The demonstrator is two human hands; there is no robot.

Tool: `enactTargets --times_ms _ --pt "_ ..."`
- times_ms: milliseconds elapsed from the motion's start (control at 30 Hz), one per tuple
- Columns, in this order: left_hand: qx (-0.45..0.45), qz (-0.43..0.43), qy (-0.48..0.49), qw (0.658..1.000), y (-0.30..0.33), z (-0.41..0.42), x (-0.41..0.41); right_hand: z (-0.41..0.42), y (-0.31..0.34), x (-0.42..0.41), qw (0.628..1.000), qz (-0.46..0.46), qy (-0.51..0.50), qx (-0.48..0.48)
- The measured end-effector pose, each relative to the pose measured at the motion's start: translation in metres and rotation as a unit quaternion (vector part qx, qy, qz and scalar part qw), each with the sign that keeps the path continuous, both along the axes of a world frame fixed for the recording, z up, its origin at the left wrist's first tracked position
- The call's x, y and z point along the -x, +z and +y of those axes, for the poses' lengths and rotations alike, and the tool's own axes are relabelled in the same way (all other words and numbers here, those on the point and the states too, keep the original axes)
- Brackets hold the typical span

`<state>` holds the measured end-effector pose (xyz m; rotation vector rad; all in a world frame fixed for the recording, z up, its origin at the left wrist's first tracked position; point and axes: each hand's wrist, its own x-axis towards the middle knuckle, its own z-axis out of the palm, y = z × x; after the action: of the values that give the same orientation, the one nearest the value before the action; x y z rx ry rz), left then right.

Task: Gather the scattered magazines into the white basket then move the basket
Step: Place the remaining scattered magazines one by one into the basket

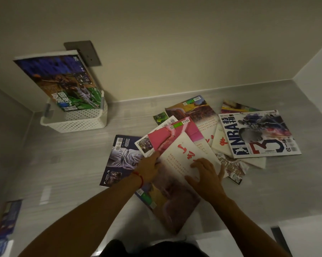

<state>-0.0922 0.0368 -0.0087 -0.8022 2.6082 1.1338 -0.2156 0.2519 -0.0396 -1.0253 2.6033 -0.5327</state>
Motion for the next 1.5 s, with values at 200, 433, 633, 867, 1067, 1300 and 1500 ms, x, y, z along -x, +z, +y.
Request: enactTargets --times_ms 200,433,633,867,1067,1300,1500 --pt "-0.080 0.136 0.206 0.966 0.022 -0.014 -0.045 -0.038 0.016 -0.005 0.968 -0.121 -0.105 0.191" --pt "-0.192 0.271 0.343 0.879 0.061 -0.088 -0.112 -0.143 0.056 -0.034 0.809 -0.490 -0.181 0.269" --pt "-0.219 0.278 0.360 0.863 0.087 -0.165 -0.159 -0.226 0.093 -0.063 0.884 -0.399 -0.030 0.243" --pt "0.023 0.315 0.320 0.893 0.139 -0.296 -0.180 -0.354 0.177 -0.062 0.965 -0.088 0.023 0.247" --pt "0.082 0.323 0.331 0.883 0.155 -0.379 -0.169 -0.432 0.206 -0.053 0.942 -0.123 -0.026 0.311" --pt "-0.086 0.332 0.442 0.829 0.118 -0.414 -0.151 -0.470 0.165 -0.048 0.928 -0.217 -0.063 0.296" --pt "-0.167 0.310 0.469 0.810 0.085 -0.427 -0.145 -0.487 0.128 -0.049 0.933 -0.224 -0.099 0.263"
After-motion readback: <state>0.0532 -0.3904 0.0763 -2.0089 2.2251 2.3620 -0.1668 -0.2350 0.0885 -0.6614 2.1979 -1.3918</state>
